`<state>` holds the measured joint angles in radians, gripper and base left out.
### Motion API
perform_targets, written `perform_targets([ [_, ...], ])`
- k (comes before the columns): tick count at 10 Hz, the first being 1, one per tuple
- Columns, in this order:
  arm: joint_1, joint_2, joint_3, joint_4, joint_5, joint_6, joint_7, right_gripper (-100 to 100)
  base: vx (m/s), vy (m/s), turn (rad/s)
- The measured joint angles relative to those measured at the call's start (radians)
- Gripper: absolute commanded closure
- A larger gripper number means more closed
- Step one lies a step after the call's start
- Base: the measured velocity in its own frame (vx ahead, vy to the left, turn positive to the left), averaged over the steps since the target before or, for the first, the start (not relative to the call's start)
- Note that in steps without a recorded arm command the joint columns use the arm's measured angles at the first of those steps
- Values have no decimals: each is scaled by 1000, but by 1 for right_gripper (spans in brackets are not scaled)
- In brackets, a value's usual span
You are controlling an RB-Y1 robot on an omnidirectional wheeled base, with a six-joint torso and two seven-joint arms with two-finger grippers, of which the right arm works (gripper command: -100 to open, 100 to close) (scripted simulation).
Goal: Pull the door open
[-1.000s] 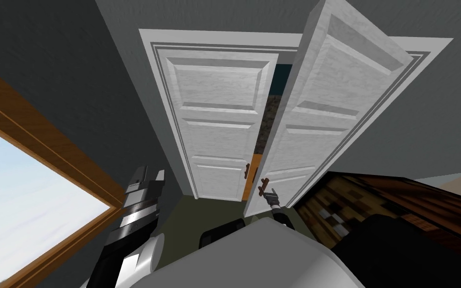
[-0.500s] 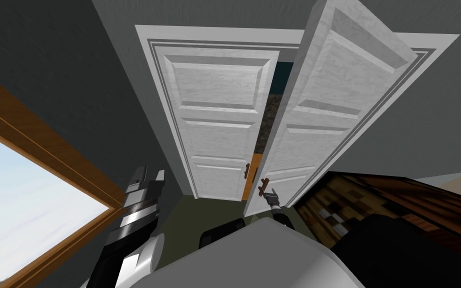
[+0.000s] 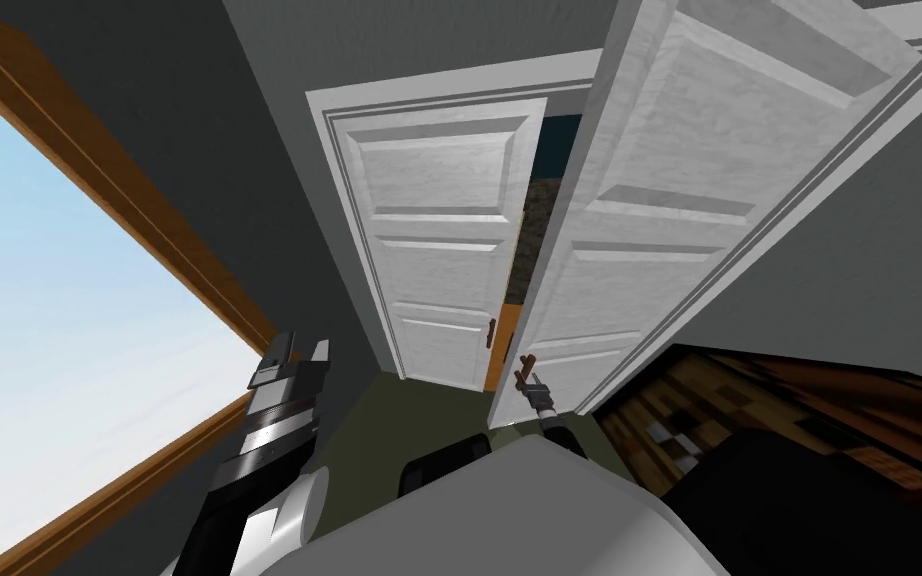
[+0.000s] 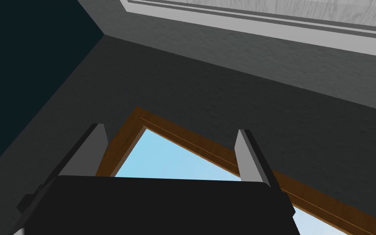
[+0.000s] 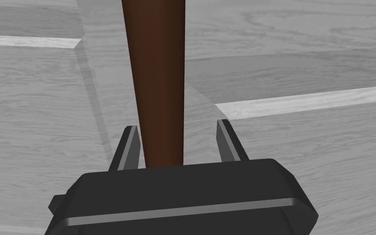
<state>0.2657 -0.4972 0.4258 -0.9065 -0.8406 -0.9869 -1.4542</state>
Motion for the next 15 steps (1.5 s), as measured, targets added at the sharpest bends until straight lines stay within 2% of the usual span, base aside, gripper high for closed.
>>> perform_targets([
  [3,7,-38,60,-11,38,-43,-55,100,-248,-83,247],
  [6,17,-76,109,-25,69,-80,-103,100,-175,-44,122],
  [7,19,-75,114,-25,71,-80,-105,100,-163,-12,155],
  [8,22,-84,118,-23,74,-86,-111,100,-245,-50,149],
  [13,24,-112,159,4,104,-142,-161,100,-249,-63,149],
  [15,33,-124,177,7,114,-156,-177,100,-162,-52,77],
])
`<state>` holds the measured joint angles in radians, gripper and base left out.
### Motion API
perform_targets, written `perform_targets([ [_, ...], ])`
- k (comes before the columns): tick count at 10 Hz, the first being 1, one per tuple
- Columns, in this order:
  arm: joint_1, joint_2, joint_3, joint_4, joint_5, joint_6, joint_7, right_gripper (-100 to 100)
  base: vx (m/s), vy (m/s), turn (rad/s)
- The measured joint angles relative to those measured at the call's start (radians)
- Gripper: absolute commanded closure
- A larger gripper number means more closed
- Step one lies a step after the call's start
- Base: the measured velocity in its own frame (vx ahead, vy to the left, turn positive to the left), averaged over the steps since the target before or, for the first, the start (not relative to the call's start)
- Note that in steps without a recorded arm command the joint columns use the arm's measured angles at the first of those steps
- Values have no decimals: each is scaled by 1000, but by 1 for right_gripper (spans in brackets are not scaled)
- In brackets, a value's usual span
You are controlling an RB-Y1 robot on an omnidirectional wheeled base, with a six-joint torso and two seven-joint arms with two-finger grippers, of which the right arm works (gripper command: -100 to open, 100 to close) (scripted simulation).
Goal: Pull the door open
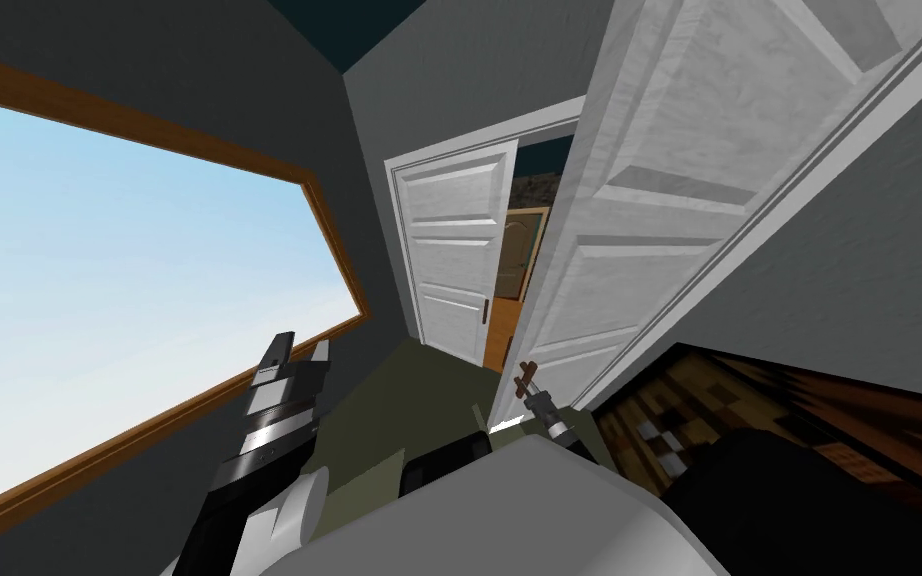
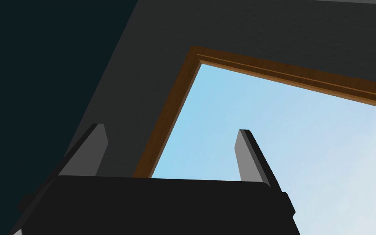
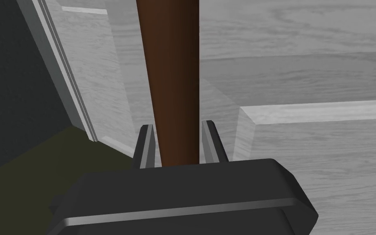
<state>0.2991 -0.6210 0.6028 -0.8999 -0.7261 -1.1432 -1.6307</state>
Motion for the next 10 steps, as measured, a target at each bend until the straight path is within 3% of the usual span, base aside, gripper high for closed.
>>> perform_targets([
  [2,1,-2,8,11,5,-7,-7,100,-218,-40,189],
  [8,-2,-23,41,56,29,-69,-56,100,-234,-62,150],
  [10,-1,-26,48,68,34,-78,-65,100,-113,-21,81],
])
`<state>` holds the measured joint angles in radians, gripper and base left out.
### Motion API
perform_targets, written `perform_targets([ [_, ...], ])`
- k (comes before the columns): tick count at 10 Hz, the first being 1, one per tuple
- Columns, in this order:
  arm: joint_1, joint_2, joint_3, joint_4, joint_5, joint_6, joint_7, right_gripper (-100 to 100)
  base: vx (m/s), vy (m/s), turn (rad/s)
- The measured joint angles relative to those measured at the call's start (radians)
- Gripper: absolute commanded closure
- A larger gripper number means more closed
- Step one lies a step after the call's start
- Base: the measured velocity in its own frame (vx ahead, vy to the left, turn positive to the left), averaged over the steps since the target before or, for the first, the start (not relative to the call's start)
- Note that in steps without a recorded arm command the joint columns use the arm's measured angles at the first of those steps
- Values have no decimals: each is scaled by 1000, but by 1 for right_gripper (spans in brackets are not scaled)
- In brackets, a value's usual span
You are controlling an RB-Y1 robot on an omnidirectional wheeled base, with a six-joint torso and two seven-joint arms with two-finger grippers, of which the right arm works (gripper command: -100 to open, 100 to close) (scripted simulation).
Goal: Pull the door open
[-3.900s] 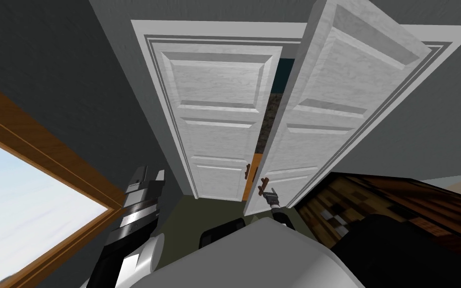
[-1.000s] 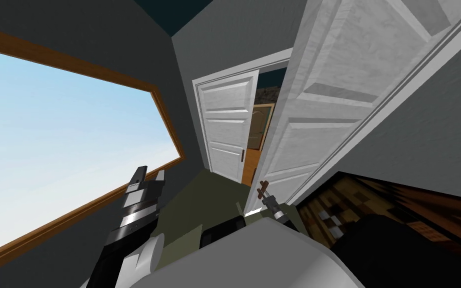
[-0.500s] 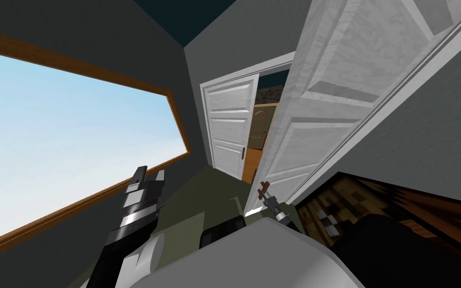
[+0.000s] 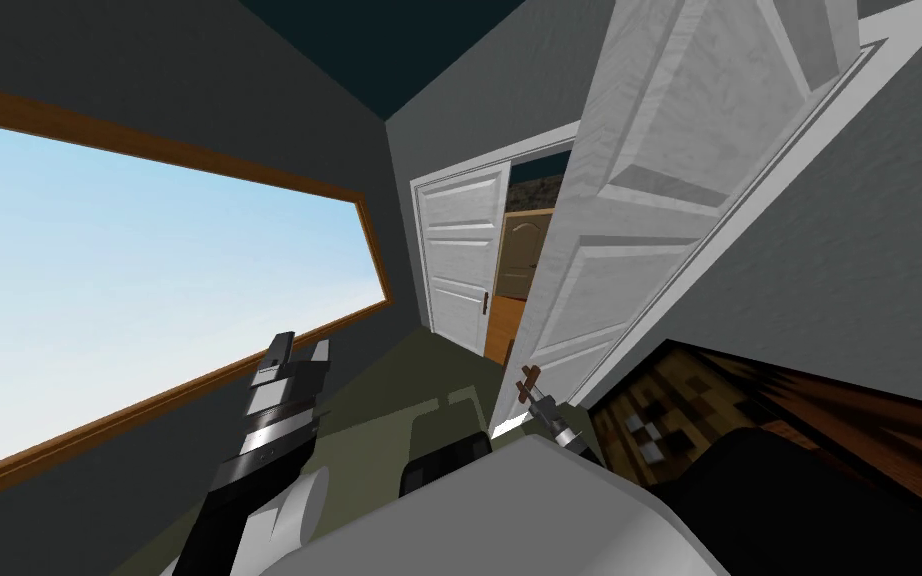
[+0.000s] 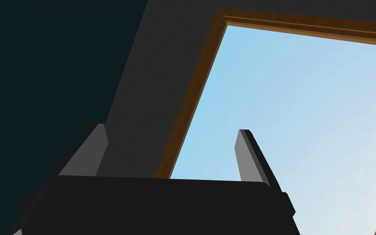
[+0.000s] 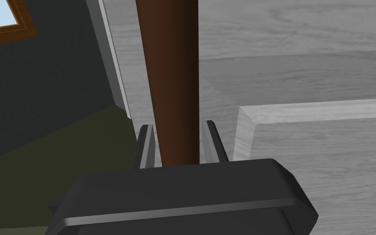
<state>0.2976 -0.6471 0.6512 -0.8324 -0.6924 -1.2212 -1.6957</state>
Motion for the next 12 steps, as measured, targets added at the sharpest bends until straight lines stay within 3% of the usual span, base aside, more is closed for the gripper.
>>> perform_targets([
  [9,-26,-13,35,67,17,-55,-47,100,-213,-57,133],
  [12,-30,-9,44,93,22,-72,-57,100,-28,-3,37],
])
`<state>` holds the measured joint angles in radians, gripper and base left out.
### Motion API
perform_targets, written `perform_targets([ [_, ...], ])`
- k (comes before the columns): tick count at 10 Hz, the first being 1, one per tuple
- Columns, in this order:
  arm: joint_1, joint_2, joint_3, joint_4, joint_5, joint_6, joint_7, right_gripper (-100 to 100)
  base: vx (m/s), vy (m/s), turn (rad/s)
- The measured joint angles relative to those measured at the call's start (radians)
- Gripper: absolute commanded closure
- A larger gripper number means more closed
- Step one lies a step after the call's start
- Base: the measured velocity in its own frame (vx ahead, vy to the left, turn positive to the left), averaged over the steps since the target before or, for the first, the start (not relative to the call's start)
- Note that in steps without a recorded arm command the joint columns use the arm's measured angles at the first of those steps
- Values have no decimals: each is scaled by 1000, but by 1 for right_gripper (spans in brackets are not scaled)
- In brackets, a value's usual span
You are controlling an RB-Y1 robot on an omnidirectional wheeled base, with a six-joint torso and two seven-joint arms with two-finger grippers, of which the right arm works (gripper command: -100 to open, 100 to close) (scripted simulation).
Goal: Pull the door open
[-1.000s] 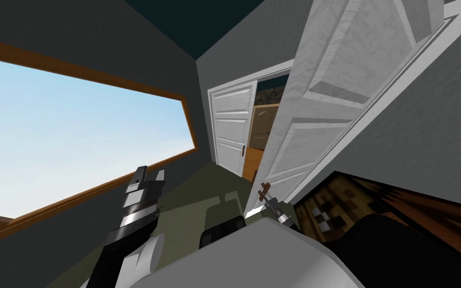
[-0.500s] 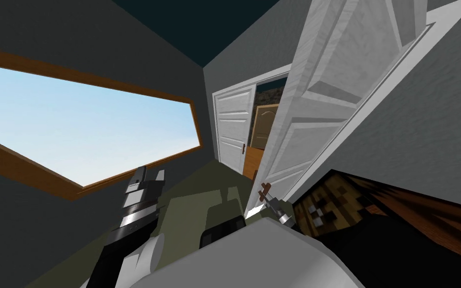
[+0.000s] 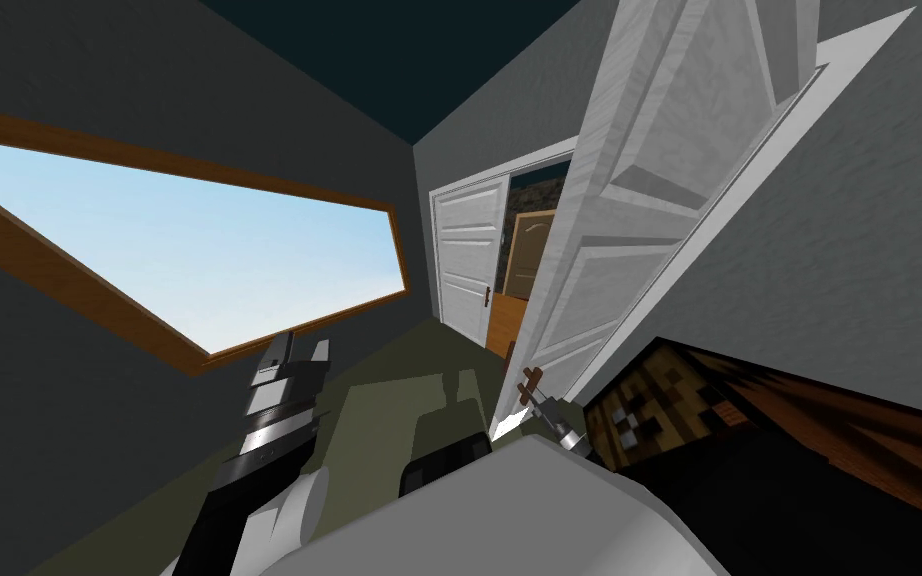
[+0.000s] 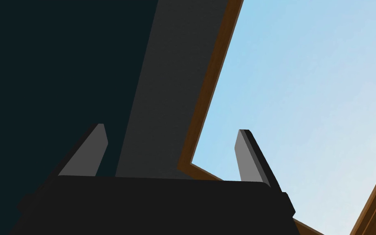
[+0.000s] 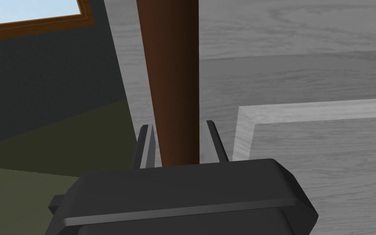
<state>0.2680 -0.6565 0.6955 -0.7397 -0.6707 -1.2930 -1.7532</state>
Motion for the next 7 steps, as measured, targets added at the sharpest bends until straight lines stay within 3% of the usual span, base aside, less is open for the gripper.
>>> perform_targets([
  [5,-12,21,21,111,11,-102,-38,100,4,4,44],
  [7,-31,38,33,182,18,-152,-63,100,-13,0,47],
])
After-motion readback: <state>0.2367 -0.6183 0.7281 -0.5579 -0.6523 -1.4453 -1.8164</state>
